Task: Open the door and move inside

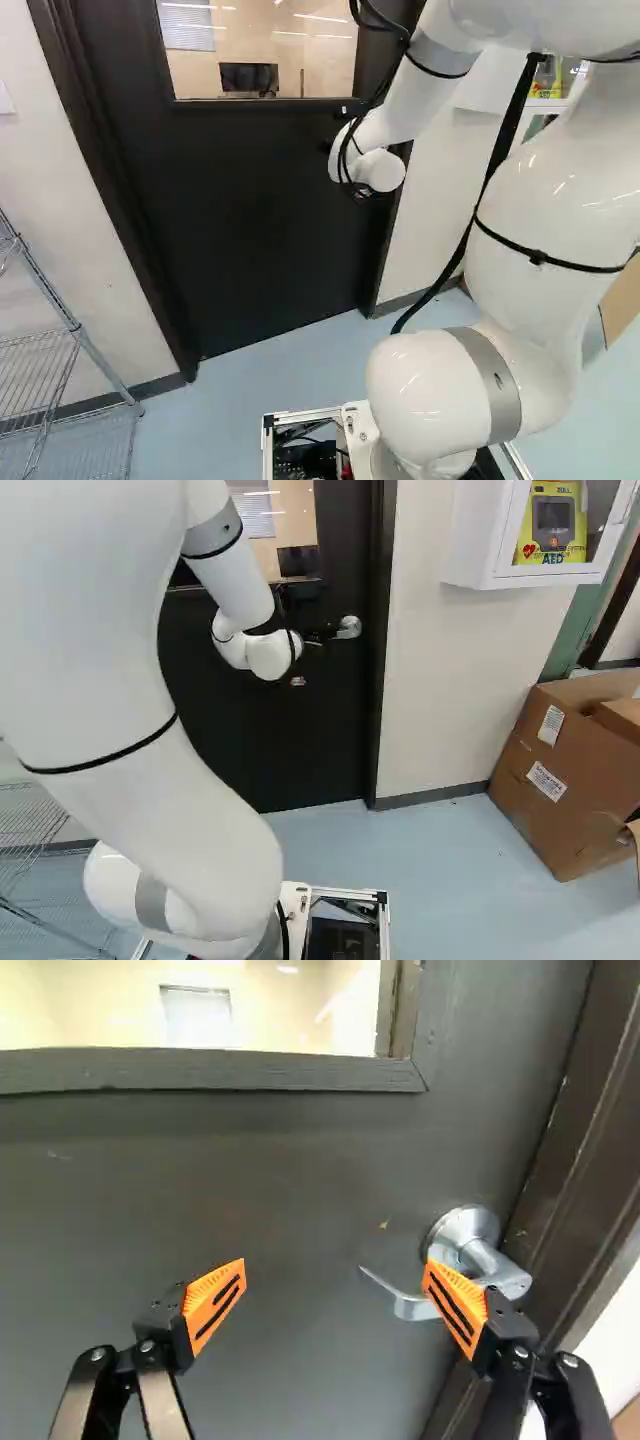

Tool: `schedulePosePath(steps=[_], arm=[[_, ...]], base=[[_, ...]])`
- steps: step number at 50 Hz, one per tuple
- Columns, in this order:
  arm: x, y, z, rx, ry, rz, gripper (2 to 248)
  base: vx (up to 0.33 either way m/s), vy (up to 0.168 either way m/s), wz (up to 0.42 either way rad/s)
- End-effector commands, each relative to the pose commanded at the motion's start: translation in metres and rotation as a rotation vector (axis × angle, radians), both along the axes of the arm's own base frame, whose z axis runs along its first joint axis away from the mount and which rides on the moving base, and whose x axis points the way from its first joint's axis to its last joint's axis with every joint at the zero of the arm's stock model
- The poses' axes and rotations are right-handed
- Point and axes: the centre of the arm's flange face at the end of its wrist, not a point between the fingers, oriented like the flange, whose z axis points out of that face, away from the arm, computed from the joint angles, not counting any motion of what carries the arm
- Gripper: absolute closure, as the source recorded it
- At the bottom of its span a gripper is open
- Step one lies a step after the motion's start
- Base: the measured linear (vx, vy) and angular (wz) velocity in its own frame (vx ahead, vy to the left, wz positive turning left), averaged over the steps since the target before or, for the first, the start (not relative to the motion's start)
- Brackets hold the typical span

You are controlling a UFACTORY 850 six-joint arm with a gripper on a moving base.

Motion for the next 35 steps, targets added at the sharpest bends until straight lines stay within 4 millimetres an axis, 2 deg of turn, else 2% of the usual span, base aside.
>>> schedulePosePath(steps=[8,20,26,35], arm=[[0.013,0.004,0.001,0.0,-0.004,0.009,3],[0.017,0.006,-0.006,0.0,0.008,0.011,3],[0.015,0.006,-0.012,0.0,0.021,0.012,3],[0.002,0.007,-0.021,0.0,0.043,0.013,3]], base=[[0.0,0.0,0.0],[0.0,0.0,0.0],[0.0,0.0,0.0],[0.0,0.0,0.0]])
